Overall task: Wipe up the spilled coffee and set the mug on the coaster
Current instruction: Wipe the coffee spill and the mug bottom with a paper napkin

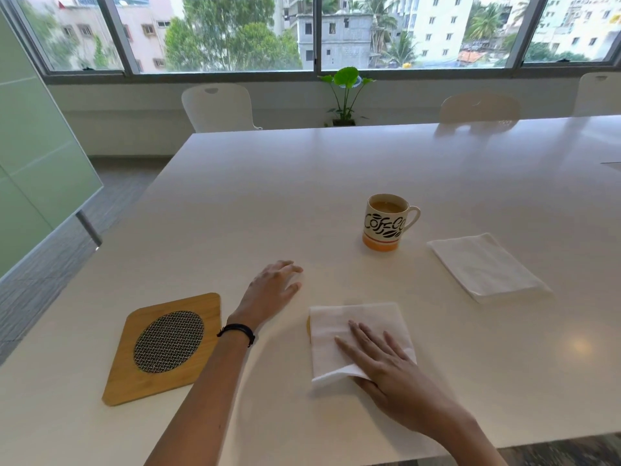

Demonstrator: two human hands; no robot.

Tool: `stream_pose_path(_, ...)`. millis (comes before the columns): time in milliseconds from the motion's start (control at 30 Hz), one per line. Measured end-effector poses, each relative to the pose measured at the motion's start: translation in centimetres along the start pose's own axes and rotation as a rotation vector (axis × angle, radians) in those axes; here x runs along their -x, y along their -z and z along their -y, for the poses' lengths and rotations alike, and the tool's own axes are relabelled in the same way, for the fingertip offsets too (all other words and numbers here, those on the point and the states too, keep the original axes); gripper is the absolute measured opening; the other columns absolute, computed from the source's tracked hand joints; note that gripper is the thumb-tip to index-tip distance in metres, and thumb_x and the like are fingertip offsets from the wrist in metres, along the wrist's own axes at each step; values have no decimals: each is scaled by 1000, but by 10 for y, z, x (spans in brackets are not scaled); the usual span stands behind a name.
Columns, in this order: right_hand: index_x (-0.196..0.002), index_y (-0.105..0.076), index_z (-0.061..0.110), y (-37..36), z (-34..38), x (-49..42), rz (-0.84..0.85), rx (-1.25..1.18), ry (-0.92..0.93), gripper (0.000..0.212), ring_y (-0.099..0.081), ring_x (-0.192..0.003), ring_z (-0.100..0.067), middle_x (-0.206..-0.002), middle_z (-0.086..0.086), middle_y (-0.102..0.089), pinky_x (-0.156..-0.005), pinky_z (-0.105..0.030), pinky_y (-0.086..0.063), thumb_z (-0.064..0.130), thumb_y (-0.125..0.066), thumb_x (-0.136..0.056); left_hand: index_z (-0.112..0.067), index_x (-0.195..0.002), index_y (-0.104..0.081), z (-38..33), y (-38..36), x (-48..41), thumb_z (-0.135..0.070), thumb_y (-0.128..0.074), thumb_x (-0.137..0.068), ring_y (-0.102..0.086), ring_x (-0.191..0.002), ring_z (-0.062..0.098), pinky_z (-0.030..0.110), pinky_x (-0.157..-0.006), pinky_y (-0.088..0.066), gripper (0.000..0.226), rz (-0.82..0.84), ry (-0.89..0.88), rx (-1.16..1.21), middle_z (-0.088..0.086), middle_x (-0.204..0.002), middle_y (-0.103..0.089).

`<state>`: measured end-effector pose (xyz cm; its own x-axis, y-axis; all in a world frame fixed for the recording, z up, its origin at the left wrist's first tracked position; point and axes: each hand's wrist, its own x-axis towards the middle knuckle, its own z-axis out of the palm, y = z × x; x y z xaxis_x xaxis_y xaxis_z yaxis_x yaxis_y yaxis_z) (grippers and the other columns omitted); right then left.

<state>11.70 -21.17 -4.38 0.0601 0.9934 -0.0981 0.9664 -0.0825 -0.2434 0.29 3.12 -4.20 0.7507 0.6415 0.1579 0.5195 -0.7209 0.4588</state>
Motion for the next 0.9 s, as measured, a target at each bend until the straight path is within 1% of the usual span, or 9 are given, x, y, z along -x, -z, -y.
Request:
stream_pose_path(100,-135,24,34,-4,-2,0,39,-12,-5,56,33,-133,-7,-151,6,27,-104,-20,29,45,-15,-97,-23,-124,-54,0,0,0,-29,-50,-92,-42,-129,18,37,-103,-36,32,8,-5,3,-1,-141,-45)
stream_pose_path(233,-136,15,42,3,-5,-3,114,-168,-10,49,30,-133,0,-152,10,21,-110,-23,19,44,-16,-98,-22,-124,-53,1,0,1,-29,-50,-93,-41,-129,19,39,-104,-35,32,18,-3,14,-1,-141,-45)
stream_pose_path(333,-133,-9,54,25,-7,0,131,-540,-101,41,-19,-138,-6,-150,11,-26,-111,-19,-15,50,-21,-94,-22,-124,-54,1,0,1,-29,-50,-92,-42,-129,19,39,-104,-35,32,17,-4,15,0,-141,-45)
stream_pose_path(400,-125,-39,50,40,-9,4,38,-772,-150,44,-57,-104,-16,-115,9,-58,-94,-30,-46,64,-21,-87,-22,-124,-54,2,0,0,-29,-50,-92,-42,-129,19,39,-104,-35,32,20,-3,16,0,-141,-45)
stream_pose_path(533,-93,-63,22,53,-20,8,-201,-840,-183,52,-63,-83,-15,-90,-2,-68,-84,-39,-50,61,-28,-87,-22,-122,-54,3,-1,0,-29,-50,-92,-43,-128,20,39,-103,-36,31,17,-10,20,0,-140,-46)
stream_pose_path(667,-82,-61,29,54,-23,19,-397,-824,-204,44,-61,-70,-9,-75,7,-66,-70,-32,-48,59,-29,-89,-23,-122,-54,3,-2,1,-30,-50,-92,-43,-127,20,40,-103,-36,31,11,-16,24,0,-139,-47)
stream_pose_path(733,-88,-58,43,50,-18,27,-408,-749,-159,36,-61,-68,-7,-78,10,-66,-64,-20,-46,61,-27,-89,-23,-122,-55,4,-2,1,-30,-50,-92,-43,-127,20,40,-103,-36,31,14,-17,30,-1,-139,-47)
stream_pose_path(800,-103,-55,45,40,-9,30,-335,-692,-117,37,-63,-71,-12,-84,5,-65,-66,-26,-52,61,-24,-90,-23,-121,-55,4,-2,1,-31,-50,-92,-43,-127,20,40,-103,-36,31,15,-14,35,-1,-139,-47)
stream_pose_path(900,-136,-34,39,20,2,30,-181,-605,-117,53,-59,-97,-1,-129,7,-54,-92,-35,-52,58,-20,-89,-24,-121,-55,5,-2,0,-31,-51,-92,-43,-128,19,40,-103,-36,31,13,-6,38,-1,-139,-46)
